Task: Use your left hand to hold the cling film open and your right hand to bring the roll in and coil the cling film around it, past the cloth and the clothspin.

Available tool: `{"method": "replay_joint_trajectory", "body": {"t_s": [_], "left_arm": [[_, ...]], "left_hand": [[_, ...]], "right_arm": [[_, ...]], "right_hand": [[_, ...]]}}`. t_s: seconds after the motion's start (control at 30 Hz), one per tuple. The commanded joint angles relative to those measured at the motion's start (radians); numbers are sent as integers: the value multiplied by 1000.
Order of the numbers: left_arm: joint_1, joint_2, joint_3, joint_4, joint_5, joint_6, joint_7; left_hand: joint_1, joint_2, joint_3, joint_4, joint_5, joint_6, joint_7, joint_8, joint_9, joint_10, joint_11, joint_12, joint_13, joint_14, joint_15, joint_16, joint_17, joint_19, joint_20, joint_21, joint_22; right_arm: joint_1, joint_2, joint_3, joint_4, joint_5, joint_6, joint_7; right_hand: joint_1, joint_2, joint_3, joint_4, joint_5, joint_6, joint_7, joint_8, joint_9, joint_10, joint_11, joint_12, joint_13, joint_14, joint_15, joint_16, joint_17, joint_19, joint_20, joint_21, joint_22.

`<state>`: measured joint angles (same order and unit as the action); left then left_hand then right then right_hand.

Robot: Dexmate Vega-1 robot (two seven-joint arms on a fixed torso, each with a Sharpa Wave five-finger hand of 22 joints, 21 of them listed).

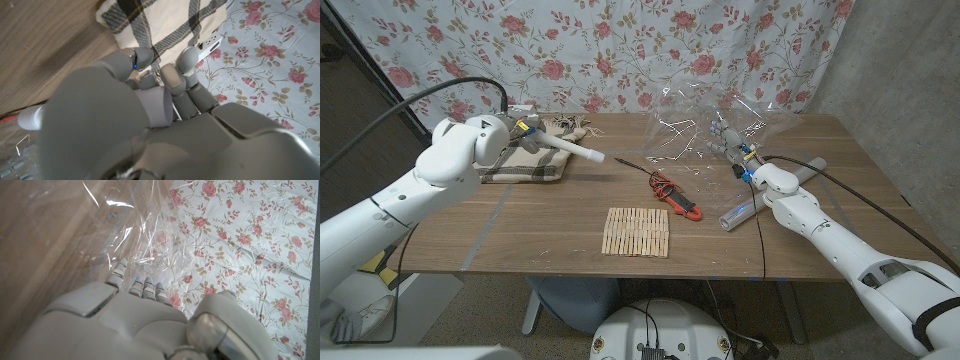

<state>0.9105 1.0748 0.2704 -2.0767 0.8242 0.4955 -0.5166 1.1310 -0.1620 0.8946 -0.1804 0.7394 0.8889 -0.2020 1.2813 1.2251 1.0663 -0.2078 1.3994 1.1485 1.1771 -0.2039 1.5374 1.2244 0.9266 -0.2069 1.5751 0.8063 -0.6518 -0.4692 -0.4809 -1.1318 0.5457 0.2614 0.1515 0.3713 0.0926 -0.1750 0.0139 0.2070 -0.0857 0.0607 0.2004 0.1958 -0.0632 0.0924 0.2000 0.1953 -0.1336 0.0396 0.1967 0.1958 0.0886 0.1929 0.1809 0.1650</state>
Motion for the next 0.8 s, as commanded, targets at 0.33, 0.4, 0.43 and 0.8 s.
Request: {"method": "replay_joint_trajectory", "body": {"t_s": [0.33, 0.4, 0.43, 0.8], "left_arm": [[153, 19, -131, 26, -514, -140, 388], [159, 22, -132, 23, -535, -140, 410], [162, 23, -133, 22, -547, -136, 418], [201, 41, -160, 29, -650, -157, 520]], "left_hand": [[-12, -47, 93, -21, 80, 43, 5, 307, 25, 47, -2, 185, 98, -2, 0, 13, 17, 36, 1, -12, 58], [-13, -47, 99, -21, 84, 44, 5, 308, 26, 49, -2, 185, 98, 0, 0, 16, 17, 38, 1, -10, 64], [-16, -47, 106, -23, 90, 46, 6, 308, 26, 51, -2, 186, 98, 5, 0, 22, 17, 39, 5, -15, 62], [-30, -59, 140, -33, 124, 56, 7, 309, 26, 66, -2, 186, 98, 6, -1, 45, 23, 49, 5, -23, 66]], "right_arm": [[2, -8, -8, -18, -9, -16, -1], [0, -8, -7, -24, -8, -22, -5], [-2, -9, -7, -26, -8, -23, -6], [-13, -14, -6, -55, -13, -27, -22]], "right_hand": [[2, 9, 6, -2, -1, -2, 0, 0, 2, -1, 1, 5, 3, -7, -4, 5, 0, 0, -2, 6, 4], [2, 9, 6, -2, -1, -2, -1, 0, 2, -1, 1, 5, 3, -7, -3, 5, 0, 0, -3, 6, 4], [2, 9, 6, -2, -1, -2, 0, 0, 2, -1, 1, 5, 3, -6, -3, 5, 0, 0, -3, 6, 4], [2, 10, 8, -3, -2, -2, -1, 0, 2, -1, 1, 5, 3, -6, -3, 5, 0, 0, -3, 6, 4]]}}
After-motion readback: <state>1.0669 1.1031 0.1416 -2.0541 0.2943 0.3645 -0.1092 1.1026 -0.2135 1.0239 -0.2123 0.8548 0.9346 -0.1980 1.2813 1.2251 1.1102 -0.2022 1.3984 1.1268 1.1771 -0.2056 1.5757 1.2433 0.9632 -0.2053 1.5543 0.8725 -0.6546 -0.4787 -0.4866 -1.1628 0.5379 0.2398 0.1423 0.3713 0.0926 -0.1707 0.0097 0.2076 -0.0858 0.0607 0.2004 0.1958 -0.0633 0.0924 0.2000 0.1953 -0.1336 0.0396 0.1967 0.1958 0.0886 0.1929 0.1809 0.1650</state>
